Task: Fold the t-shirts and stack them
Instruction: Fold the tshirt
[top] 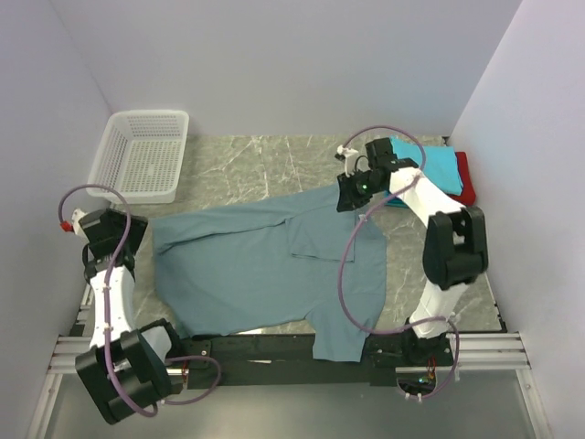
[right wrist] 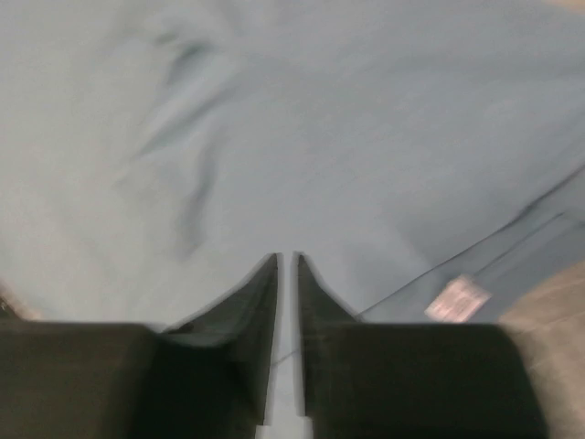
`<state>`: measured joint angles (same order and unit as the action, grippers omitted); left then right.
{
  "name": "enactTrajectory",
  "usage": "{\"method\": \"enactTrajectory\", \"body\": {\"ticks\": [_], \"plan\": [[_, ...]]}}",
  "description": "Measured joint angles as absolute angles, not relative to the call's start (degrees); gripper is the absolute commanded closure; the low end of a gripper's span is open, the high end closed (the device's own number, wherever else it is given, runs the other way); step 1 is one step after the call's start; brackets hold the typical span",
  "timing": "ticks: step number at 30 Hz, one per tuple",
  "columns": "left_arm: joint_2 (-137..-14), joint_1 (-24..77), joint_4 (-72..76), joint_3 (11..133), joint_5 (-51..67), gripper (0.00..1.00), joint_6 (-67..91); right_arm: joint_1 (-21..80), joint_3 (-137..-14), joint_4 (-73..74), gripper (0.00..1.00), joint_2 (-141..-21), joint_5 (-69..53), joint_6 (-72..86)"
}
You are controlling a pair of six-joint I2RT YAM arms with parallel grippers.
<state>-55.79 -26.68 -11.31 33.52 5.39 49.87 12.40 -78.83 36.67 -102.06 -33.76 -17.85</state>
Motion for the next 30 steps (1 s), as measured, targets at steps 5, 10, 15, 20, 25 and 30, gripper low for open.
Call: {"method": "enactTrajectory", "body": {"ticks": [5,10,15,20,25,30], "plan": [[-58.92,-26.74,-5.04,33.54,14.44,0.61,45.5,12.1,-91.42,38.5,1.0,-116.11,-27.07,-17.19],[-67.48,-26.76,-4.23,34.92,20.25,0.62,40.69,12.21,-105.54,43.88,1.0,-129.12,-19.31,-18.44],[-64.93,-26.76,-4.03,35.4,23.38,0.4,36.67,13.04,-115.57,50.17,1.0,-135.61,-12.05,-20.27],[-56.62,-26.28,-4.25,35.66,24.12,0.3,33.63,15.33,-123.63,56.01,1.0,-139.96,-5.65,-22.28],[-53.3,-23.92,-4.64,36.6,23.49,0.29,31.27,17.12,-134.91,61.82,1.0,-145.99,0.21,-23.73],[-52.88,-22.48,-5.56,36.6,22.59,0.28,29.74,18.65,-138.3,61.67,1.0,-148.11,5.37,-24.93]]}}
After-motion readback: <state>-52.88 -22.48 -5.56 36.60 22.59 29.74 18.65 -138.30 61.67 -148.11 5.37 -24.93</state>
